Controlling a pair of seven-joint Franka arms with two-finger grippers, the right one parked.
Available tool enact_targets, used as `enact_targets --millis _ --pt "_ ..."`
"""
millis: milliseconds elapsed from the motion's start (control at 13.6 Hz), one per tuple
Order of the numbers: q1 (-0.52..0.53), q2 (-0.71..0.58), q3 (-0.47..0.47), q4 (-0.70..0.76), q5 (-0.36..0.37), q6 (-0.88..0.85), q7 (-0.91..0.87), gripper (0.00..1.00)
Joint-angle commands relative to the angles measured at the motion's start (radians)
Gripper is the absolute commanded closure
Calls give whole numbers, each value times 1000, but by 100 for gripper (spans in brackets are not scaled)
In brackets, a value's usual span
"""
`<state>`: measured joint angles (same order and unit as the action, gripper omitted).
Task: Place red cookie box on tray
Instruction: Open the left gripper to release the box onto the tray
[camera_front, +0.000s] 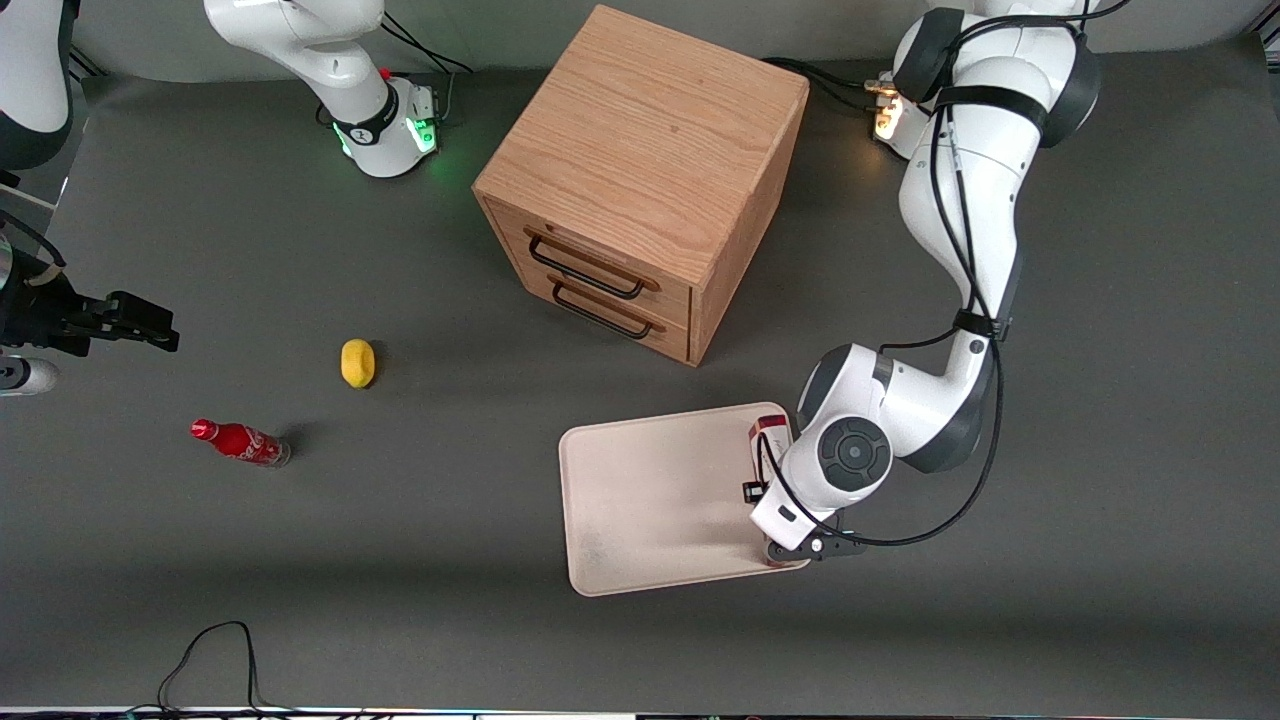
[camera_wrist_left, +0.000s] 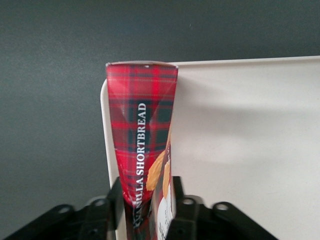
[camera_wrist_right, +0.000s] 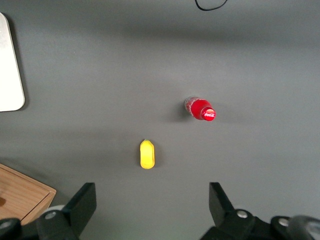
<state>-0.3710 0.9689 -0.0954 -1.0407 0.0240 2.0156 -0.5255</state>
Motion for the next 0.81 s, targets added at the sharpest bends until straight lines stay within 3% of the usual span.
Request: enact_targets --millis 0,440,733 --pt "-8 -30 11 -30 14 8 -22 0" --pt "-8 -36 11 -28 16 0 -21 0" --pt "29 -146 14 -32 20 -125 8 0"
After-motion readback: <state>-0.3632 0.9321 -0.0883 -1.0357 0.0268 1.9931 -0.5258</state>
